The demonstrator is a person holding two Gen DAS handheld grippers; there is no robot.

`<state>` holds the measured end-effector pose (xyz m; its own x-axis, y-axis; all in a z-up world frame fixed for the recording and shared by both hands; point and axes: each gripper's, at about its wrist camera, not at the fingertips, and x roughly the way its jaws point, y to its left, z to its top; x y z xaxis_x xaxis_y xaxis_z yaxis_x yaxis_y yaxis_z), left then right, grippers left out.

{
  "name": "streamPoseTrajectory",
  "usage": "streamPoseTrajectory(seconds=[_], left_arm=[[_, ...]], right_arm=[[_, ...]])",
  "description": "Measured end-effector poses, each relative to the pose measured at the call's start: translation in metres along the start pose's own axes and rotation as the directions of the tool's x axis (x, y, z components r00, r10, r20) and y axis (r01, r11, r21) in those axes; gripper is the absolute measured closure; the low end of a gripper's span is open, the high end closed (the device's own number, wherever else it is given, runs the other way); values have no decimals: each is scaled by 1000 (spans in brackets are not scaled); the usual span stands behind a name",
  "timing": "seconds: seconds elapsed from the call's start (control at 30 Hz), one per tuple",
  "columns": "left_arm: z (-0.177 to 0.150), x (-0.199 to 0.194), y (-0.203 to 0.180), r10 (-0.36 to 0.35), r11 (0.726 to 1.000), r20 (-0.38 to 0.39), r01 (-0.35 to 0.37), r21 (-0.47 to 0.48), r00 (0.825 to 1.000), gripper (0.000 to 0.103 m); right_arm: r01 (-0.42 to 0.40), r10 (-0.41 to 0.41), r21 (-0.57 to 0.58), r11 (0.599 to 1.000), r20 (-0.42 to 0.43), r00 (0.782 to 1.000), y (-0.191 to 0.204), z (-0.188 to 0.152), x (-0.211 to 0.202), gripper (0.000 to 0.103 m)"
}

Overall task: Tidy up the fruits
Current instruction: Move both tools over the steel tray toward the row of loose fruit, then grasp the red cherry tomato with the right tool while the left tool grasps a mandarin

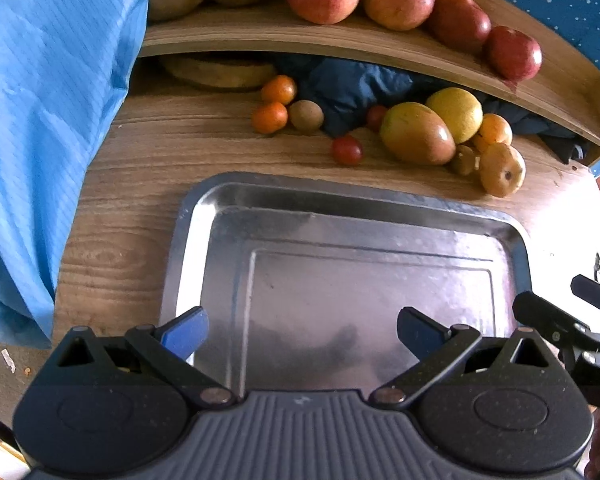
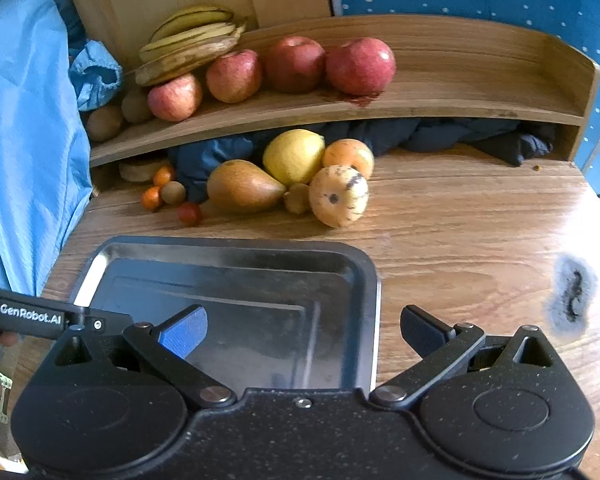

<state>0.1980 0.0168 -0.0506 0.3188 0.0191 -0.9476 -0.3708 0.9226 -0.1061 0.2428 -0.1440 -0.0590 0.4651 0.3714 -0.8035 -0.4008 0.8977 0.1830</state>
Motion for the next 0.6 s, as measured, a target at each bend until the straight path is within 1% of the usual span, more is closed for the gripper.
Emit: streamPoseTrajectory(seconds=[0.2, 0.43, 0.6], left_arm=[[16, 7, 13, 10, 1000, -4, -10, -8, 1000, 1], [33, 14, 26, 19, 1000, 0, -19, 4, 1000, 1], [48, 19, 33, 7, 1000, 7, -7, -3, 1000, 1]], right_arm=[[6, -6, -28, 1000, -1, 1000, 15, 5, 11, 0], [8, -8, -16, 1000, -9, 1000, 27, 7, 22, 0], [19, -19, -24, 1000, -18, 1000, 37, 9, 29, 0]])
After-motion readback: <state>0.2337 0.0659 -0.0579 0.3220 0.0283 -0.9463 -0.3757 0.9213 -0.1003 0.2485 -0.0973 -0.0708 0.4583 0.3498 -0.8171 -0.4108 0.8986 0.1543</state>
